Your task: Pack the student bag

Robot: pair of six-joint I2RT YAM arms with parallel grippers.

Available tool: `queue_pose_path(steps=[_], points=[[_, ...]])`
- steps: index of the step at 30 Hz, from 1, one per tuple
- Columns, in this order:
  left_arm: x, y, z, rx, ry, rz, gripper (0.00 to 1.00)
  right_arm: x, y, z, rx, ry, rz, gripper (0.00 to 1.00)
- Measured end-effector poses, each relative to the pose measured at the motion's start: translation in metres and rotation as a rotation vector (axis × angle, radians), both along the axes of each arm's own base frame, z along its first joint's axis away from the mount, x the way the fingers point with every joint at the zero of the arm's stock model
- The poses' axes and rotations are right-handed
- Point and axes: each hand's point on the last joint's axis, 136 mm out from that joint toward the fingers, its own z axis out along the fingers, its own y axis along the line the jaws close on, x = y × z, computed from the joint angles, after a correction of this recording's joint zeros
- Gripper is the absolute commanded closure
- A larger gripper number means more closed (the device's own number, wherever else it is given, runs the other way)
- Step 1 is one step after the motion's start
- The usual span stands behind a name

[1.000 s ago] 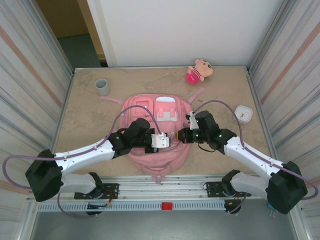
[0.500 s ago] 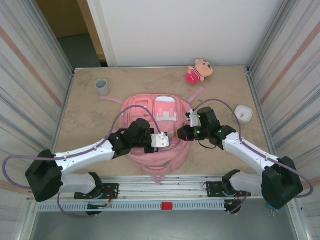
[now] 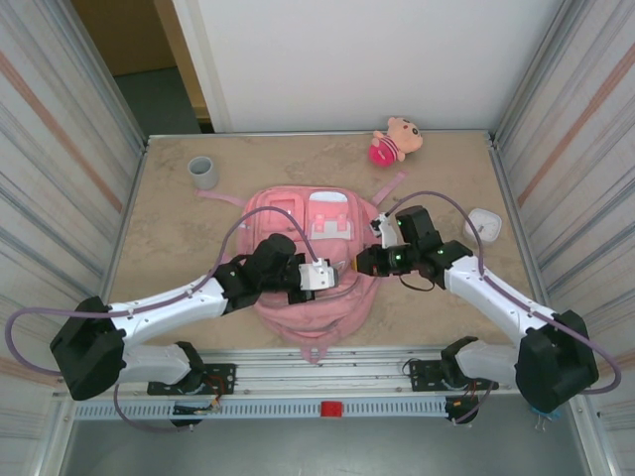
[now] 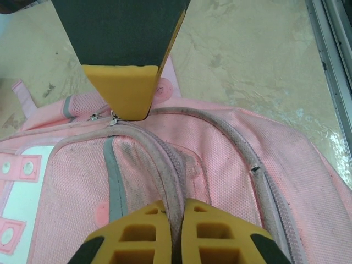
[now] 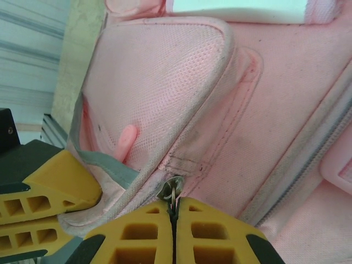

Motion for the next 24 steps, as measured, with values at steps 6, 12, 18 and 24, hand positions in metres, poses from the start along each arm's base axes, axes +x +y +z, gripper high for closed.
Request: queue_pose_path(steps=[6, 12, 18, 24], points=[[-0.003, 0.004, -0.002, -0.001, 0.013, 0.015, 0.65, 0.016, -0.008, -0.005, 0.002, 0.039, -0.025, 0.47], [-0.006, 0.021, 0.028, -0.067, 0.076, 0.158, 0.29, 0.045, -0.038, 0.030, -0.077, -0.072, -0.155, 0.19], [0.030, 0.065, 0.072, -0.239, 0.231, 0.578, 0.22, 0.034, -0.045, 0.084, -0.102, -0.221, -0.194, 0.19], [0.053, 0.134, 0.046, -0.365, 0.462, 1.016, 0.21, 0.026, -0.026, 0.058, -0.180, -0.178, -0.145, 0.21]])
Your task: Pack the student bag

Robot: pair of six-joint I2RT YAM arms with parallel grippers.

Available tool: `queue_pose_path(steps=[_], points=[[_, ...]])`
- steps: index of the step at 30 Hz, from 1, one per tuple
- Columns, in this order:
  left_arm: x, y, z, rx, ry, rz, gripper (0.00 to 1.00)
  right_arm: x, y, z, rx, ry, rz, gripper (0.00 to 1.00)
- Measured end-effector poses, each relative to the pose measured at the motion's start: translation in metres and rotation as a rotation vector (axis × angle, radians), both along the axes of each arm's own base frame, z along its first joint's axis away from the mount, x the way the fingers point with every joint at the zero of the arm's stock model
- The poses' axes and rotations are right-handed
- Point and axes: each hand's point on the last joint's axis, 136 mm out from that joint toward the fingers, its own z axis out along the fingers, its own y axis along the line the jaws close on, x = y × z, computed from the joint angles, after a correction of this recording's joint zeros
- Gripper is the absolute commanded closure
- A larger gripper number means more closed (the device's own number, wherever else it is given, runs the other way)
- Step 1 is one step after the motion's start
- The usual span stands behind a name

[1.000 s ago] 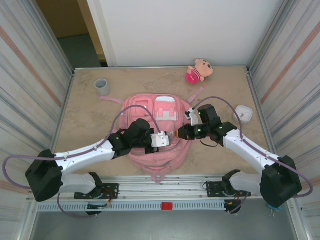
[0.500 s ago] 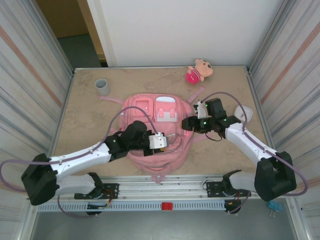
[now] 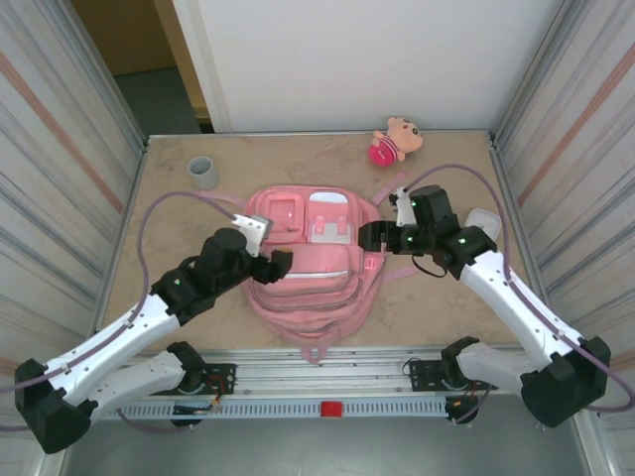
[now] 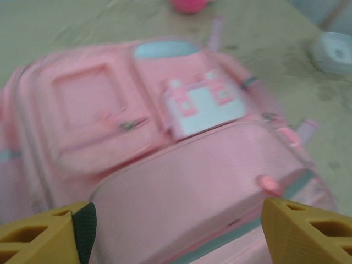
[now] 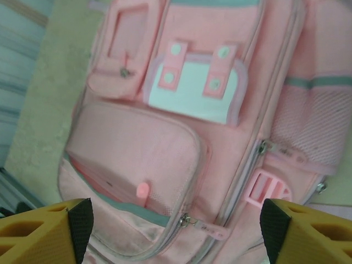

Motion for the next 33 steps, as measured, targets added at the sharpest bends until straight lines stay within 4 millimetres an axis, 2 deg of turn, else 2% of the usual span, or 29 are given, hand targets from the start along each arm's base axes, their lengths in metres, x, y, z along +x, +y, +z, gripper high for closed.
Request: queue_pose_path(steps=[2, 4, 7, 9, 11, 17, 24, 28, 31, 33], points=[[0.001, 0.015, -0.027, -0.012, 0.087, 0.089, 0.24, -0.008, 0.012, -0.022, -0.031, 0.036, 0.034, 0.22], [-0.003, 0.026, -0.064, 0.006, 0.186, 0.151, 0.31, -0.017, 0.022, -0.055, -0.070, 0.088, 0.058, 0.24], [-0.014, 0.035, -0.113, 0.055, 0.315, 0.202, 0.37, -0.029, 0.020, -0.112, -0.148, 0.187, 0.023, 0.30], [-0.018, 0.036, -0.132, 0.065, 0.362, 0.218, 0.42, -0.035, 0.015, -0.145, -0.183, 0.249, -0.016, 0.33], [-0.019, 0.034, -0.146, 0.057, 0.387, 0.230, 0.47, -0.037, 0.014, -0.164, -0.181, 0.272, -0.045, 0.36], [-0.006, 0.021, -0.157, 0.023, 0.369, 0.241, 0.50, -0.022, 0.009, -0.165, -0.124, 0.233, -0.120, 0.38], [0.028, -0.018, -0.147, -0.009, 0.309, 0.210, 0.48, 0.016, -0.035, -0.159, -0.093, 0.209, -0.271, 0.36], [0.050, -0.039, -0.141, -0.005, 0.287, 0.189, 0.39, 0.031, -0.058, -0.153, -0.104, 0.197, -0.313, 0.31], [0.058, -0.042, -0.130, 0.008, 0.254, 0.185, 0.28, 0.035, -0.068, -0.144, -0.119, 0.188, -0.320, 0.30], [0.060, -0.037, -0.115, 0.021, 0.214, 0.190, 0.20, 0.033, -0.071, -0.126, -0.126, 0.162, -0.308, 0.29]])
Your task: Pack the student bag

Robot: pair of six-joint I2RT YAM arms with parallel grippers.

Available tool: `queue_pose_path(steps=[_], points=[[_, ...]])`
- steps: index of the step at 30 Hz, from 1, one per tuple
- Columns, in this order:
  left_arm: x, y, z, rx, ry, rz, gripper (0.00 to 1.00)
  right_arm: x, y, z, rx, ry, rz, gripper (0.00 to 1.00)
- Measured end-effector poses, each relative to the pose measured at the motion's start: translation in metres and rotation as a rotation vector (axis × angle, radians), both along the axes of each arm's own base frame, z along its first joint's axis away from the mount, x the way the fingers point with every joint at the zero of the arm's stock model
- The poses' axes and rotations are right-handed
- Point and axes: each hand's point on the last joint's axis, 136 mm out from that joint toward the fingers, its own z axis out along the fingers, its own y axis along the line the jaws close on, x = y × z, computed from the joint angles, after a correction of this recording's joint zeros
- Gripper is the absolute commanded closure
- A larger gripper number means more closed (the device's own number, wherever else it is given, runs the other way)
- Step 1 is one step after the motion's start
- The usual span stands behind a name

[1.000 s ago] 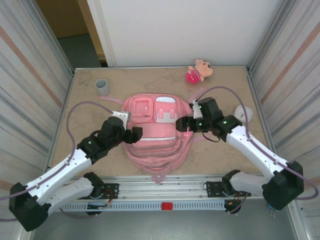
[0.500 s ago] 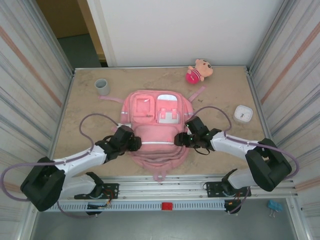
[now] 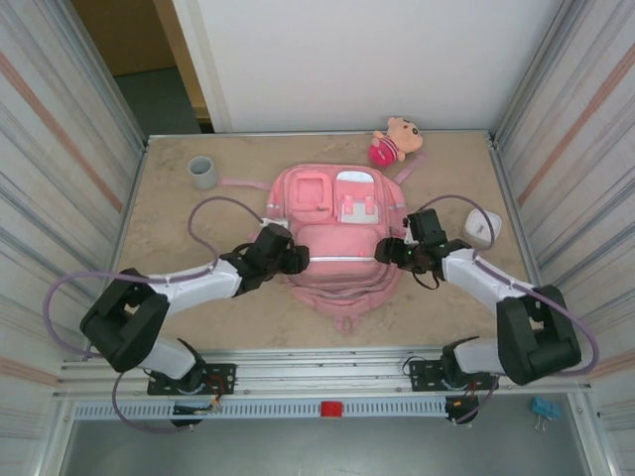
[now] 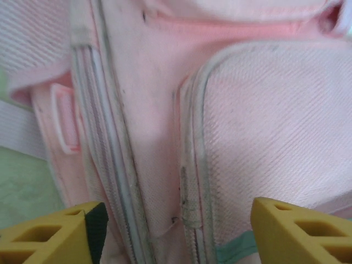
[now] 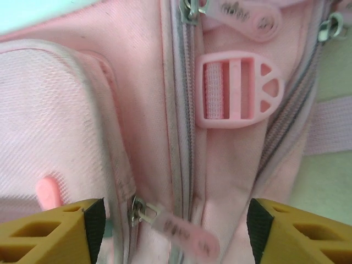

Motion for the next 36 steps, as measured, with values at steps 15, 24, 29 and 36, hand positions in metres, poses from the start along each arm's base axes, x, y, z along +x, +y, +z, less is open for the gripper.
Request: queue_pose_path(steps=[15, 24, 29, 36], points=[[-0.037, 0.141, 0.180, 0.237, -0.761, 0.225, 0.01, -0.019, -0.093, 0.213, -0.221, -0.748, -0.159, 0.01], [-0.033, 0.199, 0.045, 0.535, -0.591, 0.266, 0.01, 0.008, -0.132, 0.064, -0.365, -0.562, -0.186, 0.01], [-0.017, 0.222, 0.023, 0.497, -0.553, 0.312, 0.01, 0.022, -0.138, 0.016, -0.395, -0.534, -0.174, 0.01], [0.020, 0.211, -0.007, 0.467, -0.525, 0.224, 0.01, 0.052, -0.144, -0.005, -0.346, -0.565, -0.170, 0.01]])
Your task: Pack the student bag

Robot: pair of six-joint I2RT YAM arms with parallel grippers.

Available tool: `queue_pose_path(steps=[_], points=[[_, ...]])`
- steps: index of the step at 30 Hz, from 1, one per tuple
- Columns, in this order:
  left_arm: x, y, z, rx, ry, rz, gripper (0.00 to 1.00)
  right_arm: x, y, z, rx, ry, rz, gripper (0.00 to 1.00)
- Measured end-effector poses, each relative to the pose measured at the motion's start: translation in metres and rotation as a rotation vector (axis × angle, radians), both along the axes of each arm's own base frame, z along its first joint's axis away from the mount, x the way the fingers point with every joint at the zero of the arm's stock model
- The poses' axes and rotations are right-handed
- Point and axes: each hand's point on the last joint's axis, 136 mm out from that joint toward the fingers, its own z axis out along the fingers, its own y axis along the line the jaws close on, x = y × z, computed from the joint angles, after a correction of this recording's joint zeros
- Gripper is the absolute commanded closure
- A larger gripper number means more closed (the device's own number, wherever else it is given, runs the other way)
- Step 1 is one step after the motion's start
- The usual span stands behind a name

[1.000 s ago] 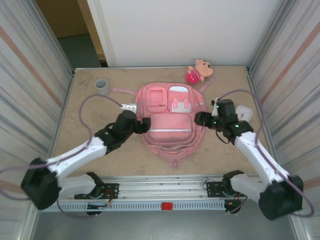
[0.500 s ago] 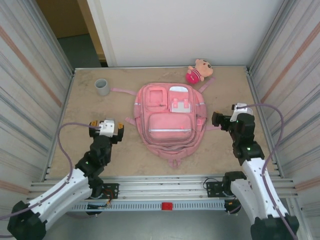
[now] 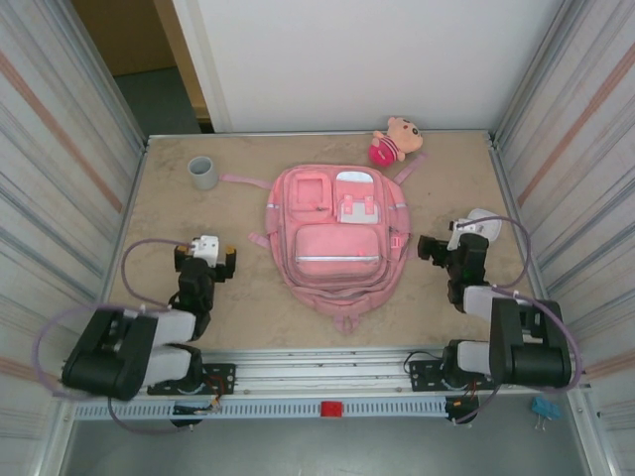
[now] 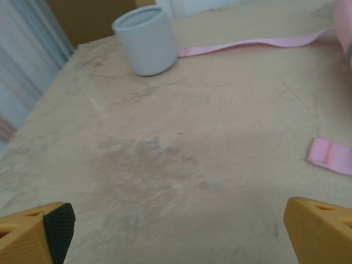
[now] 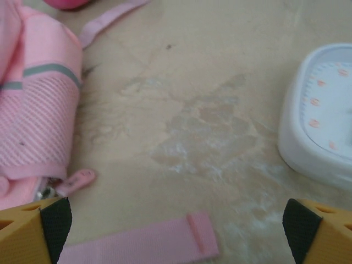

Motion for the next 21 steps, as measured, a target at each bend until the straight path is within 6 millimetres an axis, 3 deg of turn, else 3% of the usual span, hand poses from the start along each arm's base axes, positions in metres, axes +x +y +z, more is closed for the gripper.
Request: queue_pose_path(steps=[3, 5, 9, 11, 21], points=[[0.026, -0.002, -0.014, -0.002, 0.009, -0.004, 0.01, 0.019, 0.007, 0.001, 0.023, -0.064, 0.055, 0.01], [0.030, 0.003, -0.014, -0.029, 0.021, 0.001, 0.01, 0.027, 0.011, -0.014, 0.044, -0.018, 0.080, 0.01], [0.062, 0.036, 0.015, -0.120, -0.020, 0.091, 0.01, 0.041, 0.008, -0.005, 0.025, -0.036, 0.058, 0.01], [0.073, 0.037, 0.030, -0.141, -0.059, 0.093, 0.01, 0.044, 0.008, 0.000, 0.018, -0.052, 0.055, 0.01], [0.068, 0.031, 0.012, -0.170, 0.027, 0.085, 0.01, 0.045, 0.005, 0.001, 0.009, -0.053, 0.037, 0.01]])
